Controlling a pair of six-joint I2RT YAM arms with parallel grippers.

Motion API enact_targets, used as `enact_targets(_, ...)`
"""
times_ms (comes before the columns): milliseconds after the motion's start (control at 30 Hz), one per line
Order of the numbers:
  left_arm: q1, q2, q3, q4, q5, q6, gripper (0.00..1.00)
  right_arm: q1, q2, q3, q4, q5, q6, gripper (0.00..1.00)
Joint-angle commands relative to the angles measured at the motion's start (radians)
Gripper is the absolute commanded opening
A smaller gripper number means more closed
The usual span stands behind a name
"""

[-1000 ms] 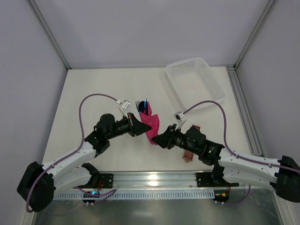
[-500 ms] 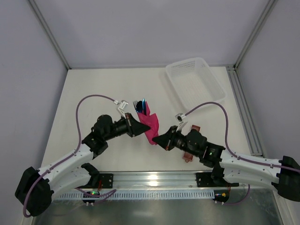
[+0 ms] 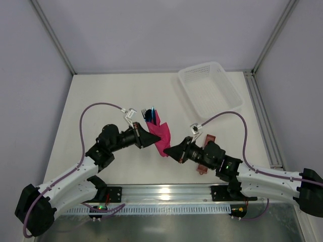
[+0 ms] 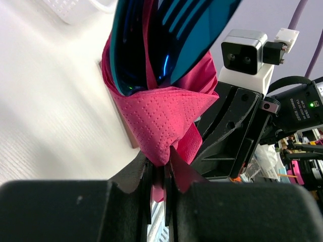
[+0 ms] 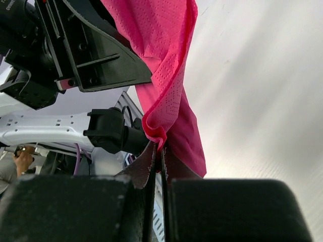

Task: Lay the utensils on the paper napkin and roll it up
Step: Adjust the napkin.

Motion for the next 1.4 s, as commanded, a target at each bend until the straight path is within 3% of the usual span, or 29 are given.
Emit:
enact_targets(0,0.026,-0.021,0.035,0.061,0.002,-0.003,0.0,0.0,-0.014,-0.05,0.059,-0.019,-0.018,0.04)
enact_targets(367,0.034,-0.038,0.038,0.09,0.059,-0.037,0.0,0.0,-0.037,-0.136,0.227,-0.049,-0.049,0.04)
enact_targets(400,0.034,-0.035,0.041,0.083,0.064,-0.034,0.0,0.0,-0.038,-0.134,0.221,-0.051,-0.051,0.08)
enact_targets(433,0.034,-0.035,0.043,0.08,0.07,-0.034,0.0,0.0,-0.052,-0.123,0.207,-0.049,-0.052,0.2)
enact_targets(533,0.034,-0.037,0.038,0.08,0.08,-0.035,0.0,0.0,-0.109,-0.099,0.104,-0.026,-0.067,0.42)
enact_targets(767,0.034,-0.041,0.041,0.054,0.108,-0.015,0.0,0.0,-0.17,-0.022,-0.034,0.01,-0.121,0.67)
enact_targets(933,0.034,-0.046,0.038,0.058,0.128,-0.021,0.0,-0.001,-0.071,0.062,-0.045,0.004,-0.156,0.79)
enact_targets(1100,0.034,-0.055,0.037,0.081,0.154,-0.043,0.0,-0.007,0.011,0.121,-0.06,-0.006,-0.19,0.78)
enact_targets(1367,0.034,-0.043,0.037,0.132,0.199,-0.087,0.0,-0.023,-0.027,-0.002,0.098,-0.111,-0.161,0.39)
